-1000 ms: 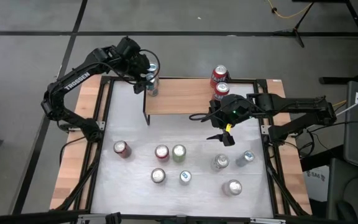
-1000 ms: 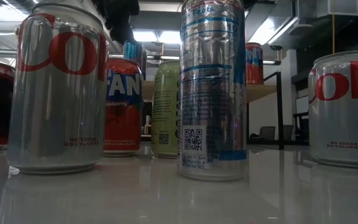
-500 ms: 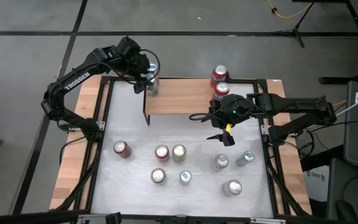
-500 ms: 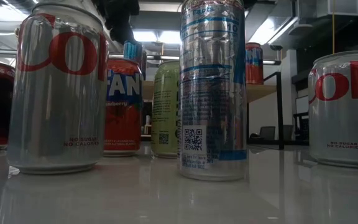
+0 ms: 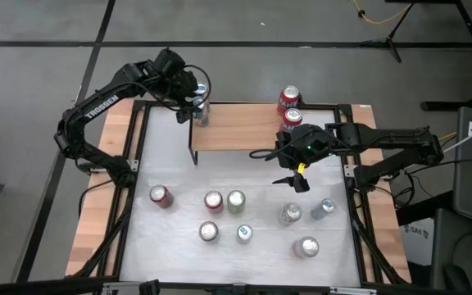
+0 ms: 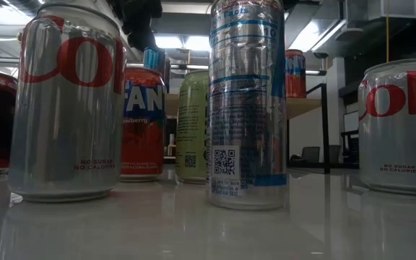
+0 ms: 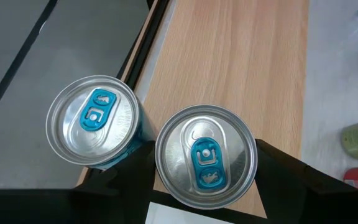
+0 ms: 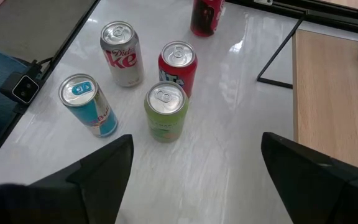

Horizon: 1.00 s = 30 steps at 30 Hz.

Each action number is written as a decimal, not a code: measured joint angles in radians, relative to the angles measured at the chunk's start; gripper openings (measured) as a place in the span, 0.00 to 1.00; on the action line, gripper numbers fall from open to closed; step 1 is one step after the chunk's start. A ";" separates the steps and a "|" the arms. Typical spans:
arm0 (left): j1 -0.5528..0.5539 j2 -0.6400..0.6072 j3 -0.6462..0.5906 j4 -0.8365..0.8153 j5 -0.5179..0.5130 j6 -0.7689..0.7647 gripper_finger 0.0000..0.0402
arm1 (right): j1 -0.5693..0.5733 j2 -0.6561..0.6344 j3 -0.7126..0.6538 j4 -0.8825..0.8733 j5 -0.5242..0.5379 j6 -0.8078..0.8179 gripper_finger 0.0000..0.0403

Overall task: Sort soda cans
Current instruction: Put the bottom left blue soda can on the shelf aligned with the blue soda can, then put the left blue soda can on the shelf aligned with the blue soda cans

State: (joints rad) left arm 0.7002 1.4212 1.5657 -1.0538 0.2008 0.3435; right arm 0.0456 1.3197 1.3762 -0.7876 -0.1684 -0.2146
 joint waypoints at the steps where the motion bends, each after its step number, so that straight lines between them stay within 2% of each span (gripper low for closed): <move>1: 0.000 0.000 0.000 0.000 0.000 0.000 0.55 | 0.000 0.000 0.000 0.000 0.000 0.000 0.85; 13: 0.000 0.002 -0.003 -0.005 -0.019 -0.001 0.74 | 0.000 0.000 0.000 0.000 0.000 0.000 0.85; 21: 0.000 -0.007 -0.003 -0.003 -0.030 0.000 0.76 | 0.000 0.000 0.000 0.000 0.000 0.000 0.85; 30: -0.044 -0.111 -0.001 -0.002 -0.027 -0.035 0.76 | 0.000 0.000 0.000 0.000 0.000 0.000 0.85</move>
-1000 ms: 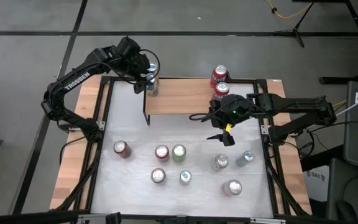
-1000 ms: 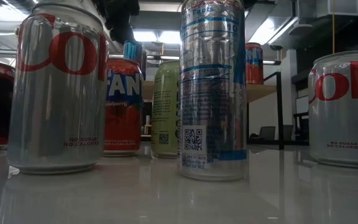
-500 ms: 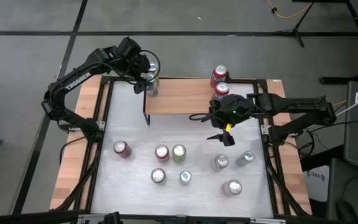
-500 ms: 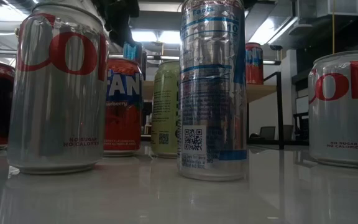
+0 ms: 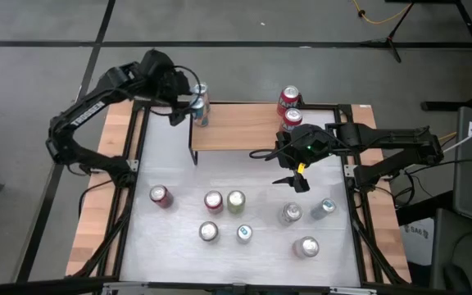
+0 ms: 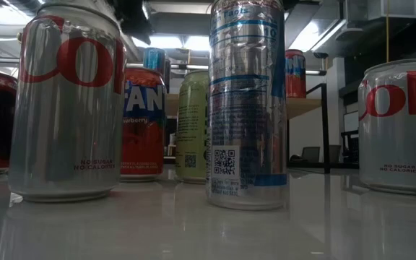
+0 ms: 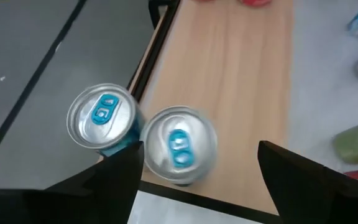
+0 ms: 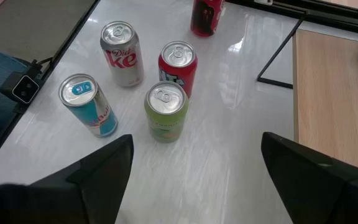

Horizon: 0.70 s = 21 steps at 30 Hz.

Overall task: Sort soda cans
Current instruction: Put the left blue soda can on the shelf aligned with the blue soda cans

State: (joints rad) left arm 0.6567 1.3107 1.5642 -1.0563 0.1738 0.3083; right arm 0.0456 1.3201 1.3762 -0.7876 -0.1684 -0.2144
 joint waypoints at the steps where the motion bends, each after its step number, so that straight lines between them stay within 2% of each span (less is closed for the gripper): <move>1: -0.009 -0.013 0.001 -0.006 0.000 -0.018 0.76 | 0.000 0.000 0.000 0.000 0.000 0.000 0.85; 4: -0.047 -0.052 0.001 -0.030 0.005 -0.086 0.76 | 0.000 0.000 0.000 0.000 0.000 0.000 0.85; 10: -0.160 -0.113 0.002 -0.101 0.110 -0.258 0.76 | 0.000 0.000 0.000 -0.002 -0.016 0.006 0.85; 14: -0.290 -0.119 0.002 -0.110 0.149 -0.364 0.76 | 0.001 0.000 0.000 -0.002 -0.113 0.068 0.85; 17: -0.400 -0.109 0.002 -0.106 0.116 -0.386 0.76 | 0.011 0.000 0.000 -0.002 -0.184 0.133 0.85; 21: -0.541 -0.082 0.002 -0.069 -0.006 -0.415 0.76 | 0.069 0.000 0.000 0.005 -0.149 0.165 0.85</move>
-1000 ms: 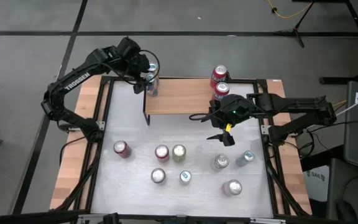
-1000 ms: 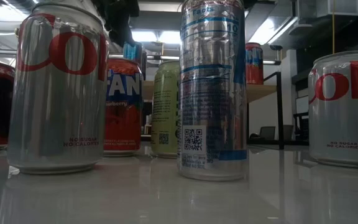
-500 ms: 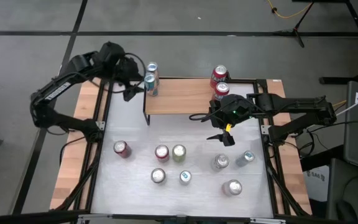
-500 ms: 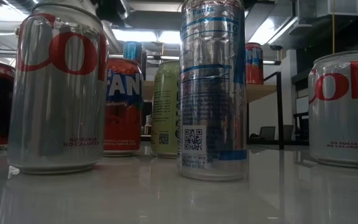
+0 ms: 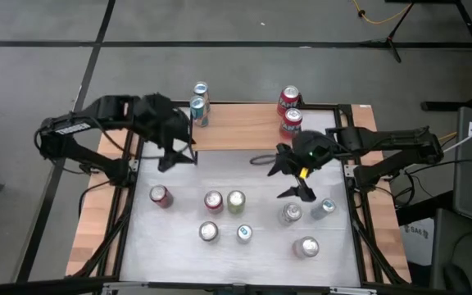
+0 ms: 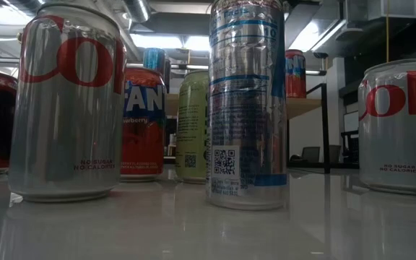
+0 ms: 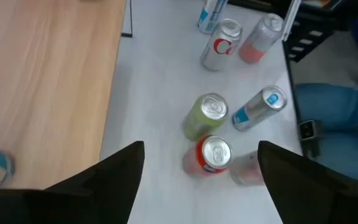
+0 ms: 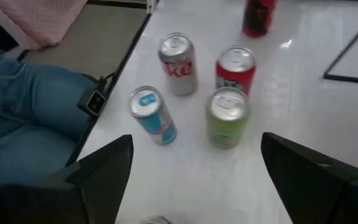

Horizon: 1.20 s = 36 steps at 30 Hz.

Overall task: Sort soda cans
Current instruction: Put the left blue soda can on the shelf aligned with the blue soda cans

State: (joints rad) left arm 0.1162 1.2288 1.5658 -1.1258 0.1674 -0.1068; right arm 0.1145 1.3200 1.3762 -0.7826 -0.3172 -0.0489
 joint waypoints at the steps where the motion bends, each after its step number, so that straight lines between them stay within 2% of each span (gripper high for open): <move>1: -0.032 0.007 0.000 0.012 -0.036 -0.010 0.76 | 0.023 0.000 0.000 0.002 0.017 0.000 0.85; 8: -0.181 0.068 0.000 0.075 -0.210 -0.049 0.76 | 0.201 0.031 0.000 0.090 0.207 0.104 0.85; 15: -0.279 0.146 0.000 0.127 -0.206 -0.045 0.76 | 0.344 0.134 0.000 0.158 0.332 0.127 0.85; 18: -0.305 0.176 0.000 0.136 -0.208 -0.044 0.76 | 0.372 0.192 0.000 0.204 0.333 0.105 0.85; 26: -0.327 0.233 0.000 0.155 -0.210 -0.044 0.76 | 0.361 0.312 0.000 0.270 0.305 0.014 0.85; 36: -0.326 0.247 0.000 0.160 -0.211 -0.044 0.76 | 0.349 0.405 0.000 0.338 0.305 -0.031 0.85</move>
State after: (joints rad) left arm -0.2100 1.4760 1.5658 -0.9656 -0.0433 -0.1505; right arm 0.4638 1.7250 1.3762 -0.4451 -0.0120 -0.0796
